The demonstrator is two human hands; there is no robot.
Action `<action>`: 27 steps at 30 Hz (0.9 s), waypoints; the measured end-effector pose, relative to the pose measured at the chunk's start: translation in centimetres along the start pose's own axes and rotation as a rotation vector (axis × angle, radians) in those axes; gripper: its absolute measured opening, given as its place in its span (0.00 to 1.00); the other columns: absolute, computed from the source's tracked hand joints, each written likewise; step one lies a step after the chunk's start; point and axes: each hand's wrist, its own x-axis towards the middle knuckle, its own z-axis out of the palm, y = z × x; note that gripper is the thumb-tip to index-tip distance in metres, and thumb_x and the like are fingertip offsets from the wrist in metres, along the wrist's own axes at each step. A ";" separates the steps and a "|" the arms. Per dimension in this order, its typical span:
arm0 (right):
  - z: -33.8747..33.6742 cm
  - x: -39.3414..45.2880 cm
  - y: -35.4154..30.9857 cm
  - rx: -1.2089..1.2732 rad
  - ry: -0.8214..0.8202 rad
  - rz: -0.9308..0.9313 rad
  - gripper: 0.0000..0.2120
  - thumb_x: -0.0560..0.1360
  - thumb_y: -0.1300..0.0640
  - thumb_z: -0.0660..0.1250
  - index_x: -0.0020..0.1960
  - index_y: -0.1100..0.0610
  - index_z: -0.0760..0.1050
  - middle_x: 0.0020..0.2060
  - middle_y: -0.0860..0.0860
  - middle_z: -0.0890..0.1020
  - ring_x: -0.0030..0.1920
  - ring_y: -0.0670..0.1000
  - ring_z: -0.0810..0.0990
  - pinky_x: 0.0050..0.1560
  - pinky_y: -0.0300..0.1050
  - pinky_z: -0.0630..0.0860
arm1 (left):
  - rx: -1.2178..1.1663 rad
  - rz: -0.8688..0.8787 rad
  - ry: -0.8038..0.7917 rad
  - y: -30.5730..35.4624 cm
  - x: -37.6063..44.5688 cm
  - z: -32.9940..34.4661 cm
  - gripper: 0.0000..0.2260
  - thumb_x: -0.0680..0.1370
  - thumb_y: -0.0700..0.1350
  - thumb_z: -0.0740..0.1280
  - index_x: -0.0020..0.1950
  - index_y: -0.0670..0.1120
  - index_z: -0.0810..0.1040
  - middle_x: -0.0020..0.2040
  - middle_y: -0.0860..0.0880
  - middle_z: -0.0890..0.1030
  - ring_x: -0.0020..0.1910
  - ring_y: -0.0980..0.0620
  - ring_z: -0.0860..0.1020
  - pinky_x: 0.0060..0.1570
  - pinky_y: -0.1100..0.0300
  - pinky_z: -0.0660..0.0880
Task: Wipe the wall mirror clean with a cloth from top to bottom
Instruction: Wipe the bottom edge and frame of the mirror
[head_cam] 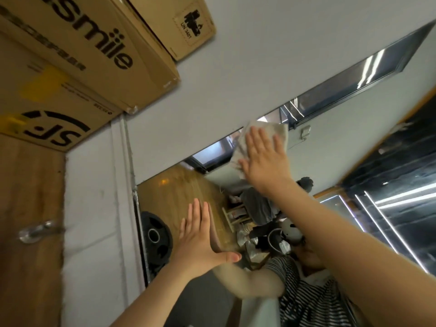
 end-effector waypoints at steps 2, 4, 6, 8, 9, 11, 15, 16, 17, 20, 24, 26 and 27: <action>0.0 0.4 0.6 0.044 -0.006 0.064 0.29 0.82 0.44 0.37 0.75 0.59 0.32 0.77 0.57 0.38 0.77 0.57 0.36 0.75 0.59 0.36 | 0.004 0.001 -0.006 0.0 0.0 -0.1 0.60 0.57 0.79 0.55 0.62 0.50 0.15 0.68 0.48 0.17 0.69 0.49 0.21 0.68 0.52 0.28; 0.0 0.6 -0.3 0.076 0.000 0.103 0.29 0.83 0.45 0.38 0.77 0.59 0.35 0.78 0.57 0.39 0.77 0.56 0.36 0.73 0.59 0.34 | 0.014 0.000 -0.004 0.1 0.0 -0.1 0.60 0.60 0.78 0.58 0.62 0.49 0.15 0.69 0.48 0.18 0.70 0.49 0.21 0.68 0.52 0.28; 0.3 0.9 -1.7 0.093 0.015 0.135 0.29 0.83 0.46 0.38 0.78 0.60 0.38 0.78 0.58 0.40 0.77 0.57 0.37 0.73 0.59 0.33 | 0.019 -0.006 0.013 0.1 0.0 0.0 0.60 0.63 0.76 0.61 0.64 0.48 0.16 0.69 0.47 0.19 0.70 0.49 0.22 0.70 0.51 0.29; 0.4 1.0 -3.1 0.100 0.019 0.114 0.30 0.83 0.45 0.39 0.79 0.60 0.39 0.78 0.58 0.40 0.77 0.57 0.37 0.73 0.60 0.33 | 0.024 -0.009 0.023 0.2 -0.1 -0.1 0.60 0.64 0.76 0.62 0.65 0.48 0.18 0.70 0.47 0.19 0.71 0.49 0.23 0.73 0.50 0.32; 0.4 1.0 -3.8 0.101 0.015 0.083 0.30 0.83 0.45 0.40 0.79 0.60 0.39 0.78 0.58 0.40 0.77 0.57 0.37 0.72 0.60 0.33 | 0.025 -0.010 0.021 0.2 -0.2 -0.1 0.60 0.64 0.76 0.63 0.65 0.48 0.18 0.70 0.47 0.20 0.71 0.48 0.23 0.74 0.49 0.33; 0.3 0.7 -4.7 0.103 0.011 0.029 0.30 0.83 0.45 0.41 0.79 0.60 0.39 0.78 0.57 0.40 0.77 0.57 0.37 0.72 0.59 0.32 | 0.028 -0.012 0.022 0.3 -0.2 -0.2 0.60 0.64 0.76 0.63 0.65 0.47 0.19 0.70 0.46 0.21 0.72 0.48 0.24 0.75 0.48 0.35; 0.2 -0.2 -4.8 0.116 -0.006 -0.019 0.30 0.83 0.45 0.42 0.79 0.59 0.38 0.78 0.57 0.40 0.77 0.56 0.37 0.72 0.58 0.31 | 0.051 -0.015 0.016 0.3 -0.1 -0.3 0.60 0.64 0.76 0.62 0.66 0.47 0.19 0.70 0.45 0.20 0.72 0.47 0.25 0.75 0.48 0.36; 0.2 -0.7 -4.7 0.119 -0.017 -0.019 0.30 0.83 0.46 0.42 0.79 0.59 0.38 0.78 0.57 0.40 0.77 0.56 0.37 0.73 0.58 0.32 | 0.053 -0.013 0.017 0.2 0.0 -0.2 0.60 0.64 0.76 0.62 0.66 0.47 0.19 0.70 0.45 0.20 0.72 0.47 0.25 0.75 0.48 0.35; 0.3 -1.3 -4.7 0.121 -0.019 -0.012 0.30 0.83 0.46 0.42 0.79 0.59 0.38 0.78 0.57 0.40 0.77 0.57 0.37 0.73 0.58 0.33 | 0.051 -0.011 0.020 0.2 0.0 -0.2 0.60 0.64 0.77 0.62 0.66 0.47 0.19 0.69 0.46 0.20 0.72 0.47 0.24 0.75 0.48 0.35; 0.6 -3.6 -4.5 0.143 -0.013 0.021 0.29 0.83 0.46 0.42 0.78 0.59 0.38 0.78 0.57 0.39 0.77 0.57 0.35 0.74 0.58 0.34 | 0.043 -0.011 0.030 0.2 0.0 -0.1 0.60 0.65 0.76 0.63 0.66 0.47 0.19 0.68 0.47 0.19 0.71 0.48 0.24 0.74 0.48 0.35; 1.8 -7.5 -4.2 0.177 -0.017 0.039 0.29 0.82 0.46 0.37 0.77 0.60 0.37 0.74 0.56 0.35 0.76 0.57 0.34 0.73 0.58 0.31 | 0.015 -0.009 0.040 0.3 -0.1 -0.3 0.62 0.65 0.75 0.65 0.72 0.45 0.23 0.69 0.47 0.21 0.73 0.47 0.26 0.74 0.48 0.37; 2.9 -10.2 -4.4 0.208 0.078 0.093 0.30 0.79 0.47 0.39 0.77 0.62 0.49 0.75 0.58 0.48 0.77 0.59 0.46 0.74 0.59 0.40 | 0.005 -0.013 0.046 0.4 -0.2 -0.4 0.62 0.65 0.74 0.66 0.74 0.44 0.25 0.72 0.46 0.23 0.73 0.47 0.27 0.74 0.48 0.38; 3.5 -11.5 -4.5 0.232 0.111 0.115 0.30 0.79 0.47 0.43 0.75 0.63 0.56 0.75 0.60 0.55 0.76 0.60 0.53 0.74 0.61 0.46 | 0.004 -0.014 0.051 0.4 -0.3 -0.4 0.61 0.66 0.74 0.66 0.74 0.44 0.25 0.73 0.45 0.24 0.74 0.47 0.27 0.74 0.48 0.38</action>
